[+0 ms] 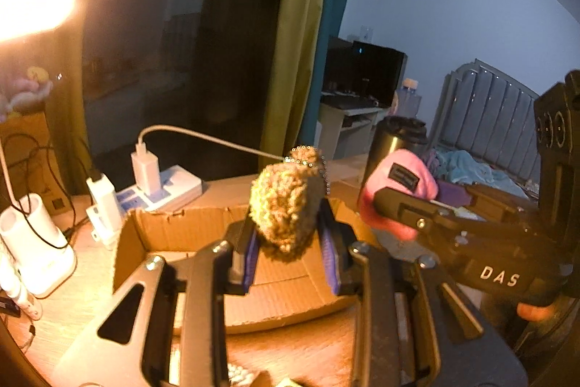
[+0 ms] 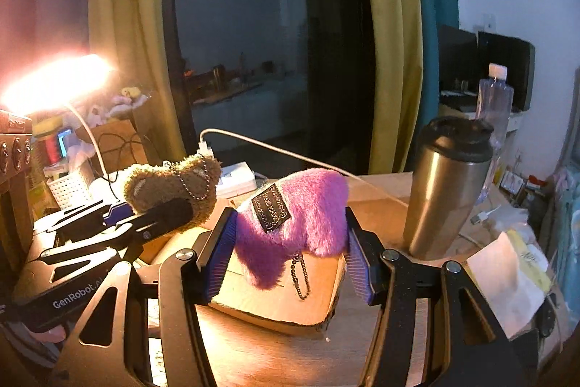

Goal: Organize soft objects
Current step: 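Carry the pink plush and brown bear in both tools over the cardboard box, then open the right tool over the box while the left releases the bear inside, then move both tools back from the box toward the remaining items on the cloth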

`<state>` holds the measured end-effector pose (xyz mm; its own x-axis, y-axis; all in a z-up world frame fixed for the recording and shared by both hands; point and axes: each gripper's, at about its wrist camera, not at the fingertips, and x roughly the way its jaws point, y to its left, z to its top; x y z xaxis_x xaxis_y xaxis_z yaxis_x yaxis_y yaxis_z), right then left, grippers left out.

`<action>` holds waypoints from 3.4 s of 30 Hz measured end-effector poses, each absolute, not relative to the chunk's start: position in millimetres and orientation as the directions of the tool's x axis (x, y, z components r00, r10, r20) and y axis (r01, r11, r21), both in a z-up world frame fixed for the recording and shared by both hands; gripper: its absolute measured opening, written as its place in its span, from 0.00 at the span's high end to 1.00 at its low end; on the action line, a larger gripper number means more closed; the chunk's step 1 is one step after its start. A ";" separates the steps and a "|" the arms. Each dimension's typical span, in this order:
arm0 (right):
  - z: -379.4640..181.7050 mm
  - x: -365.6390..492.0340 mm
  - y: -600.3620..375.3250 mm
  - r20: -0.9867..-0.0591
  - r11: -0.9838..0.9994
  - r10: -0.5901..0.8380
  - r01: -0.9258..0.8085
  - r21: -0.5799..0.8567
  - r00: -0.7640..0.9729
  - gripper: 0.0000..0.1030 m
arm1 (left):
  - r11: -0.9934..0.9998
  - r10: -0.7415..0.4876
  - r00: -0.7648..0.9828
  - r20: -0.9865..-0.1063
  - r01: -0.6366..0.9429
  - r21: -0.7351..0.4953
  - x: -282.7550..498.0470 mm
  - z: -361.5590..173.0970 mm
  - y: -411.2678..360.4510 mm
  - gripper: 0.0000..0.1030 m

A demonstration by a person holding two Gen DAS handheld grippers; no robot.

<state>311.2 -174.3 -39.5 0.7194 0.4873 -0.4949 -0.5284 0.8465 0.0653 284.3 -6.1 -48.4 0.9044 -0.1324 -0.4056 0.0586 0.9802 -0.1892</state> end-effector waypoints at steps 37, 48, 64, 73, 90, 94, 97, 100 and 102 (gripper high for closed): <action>-85.1 343.5 -177.7 -0.564 0.834 0.515 -0.529 0.155 0.646 0.25 | 0.979 -0.143 0.757 -0.637 0.011 -0.206 329.0 -112.4 -16.8 0.47; -63.3 328.5 -187.5 -0.527 0.850 0.496 -0.511 0.131 0.690 0.25 | 0.976 -0.134 0.784 -0.606 -0.002 -0.218 310.7 -93.3 -10.4 0.47; -29.6 280.9 -183.2 -0.477 0.851 0.491 -0.518 0.085 0.729 0.25 | 0.976 -0.116 0.844 -0.524 -0.001 -0.218 259.5 -57.8 -0.7 0.46; -18.4 253.5 -182.5 -0.461 0.851 0.488 -0.521 0.063 0.741 0.25 | 0.971 -0.073 0.886 -0.457 -0.042 -0.236 225.9 -41.4 16.6 0.28; -19.0 208.2 -172.3 -0.474 0.846 0.482 -0.533 0.032 0.737 0.25 | 0.964 -0.047 0.910 -0.413 -0.067 -0.256 176.1 -31.0 38.8 0.28; -25.8 199.1 -171.8 -0.491 0.847 0.474 -0.531 0.028 0.731 0.25 | 0.963 -0.044 0.910 -0.412 -0.071 -0.261 164.4 -34.5 43.8 0.28; -31.9 193.3 -173.1 -0.503 0.849 0.468 -0.527 0.029 0.726 0.25 | 0.961 -0.041 0.909 -0.415 -0.078 -0.266 156.5 -38.6 47.4 0.28; -39.0 187.0 -173.1 -0.518 0.850 0.463 -0.526 0.029 0.719 0.25 | 0.959 -0.039 0.906 -0.421 -0.085 -0.271 150.0 -43.7 50.0 0.28; -44.3 183.3 -173.7 -0.528 0.850 0.460 -0.526 0.028 0.714 0.25 | 0.958 -0.039 0.905 -0.423 -0.086 -0.273 145.7 -46.8 50.2 0.28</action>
<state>183.3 -173.7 -44.3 0.7141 0.4600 -0.5276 -0.5264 0.8497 0.0283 145.7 50.2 -46.8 0.9051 -0.0391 -0.4233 -0.0862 0.9582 -0.2728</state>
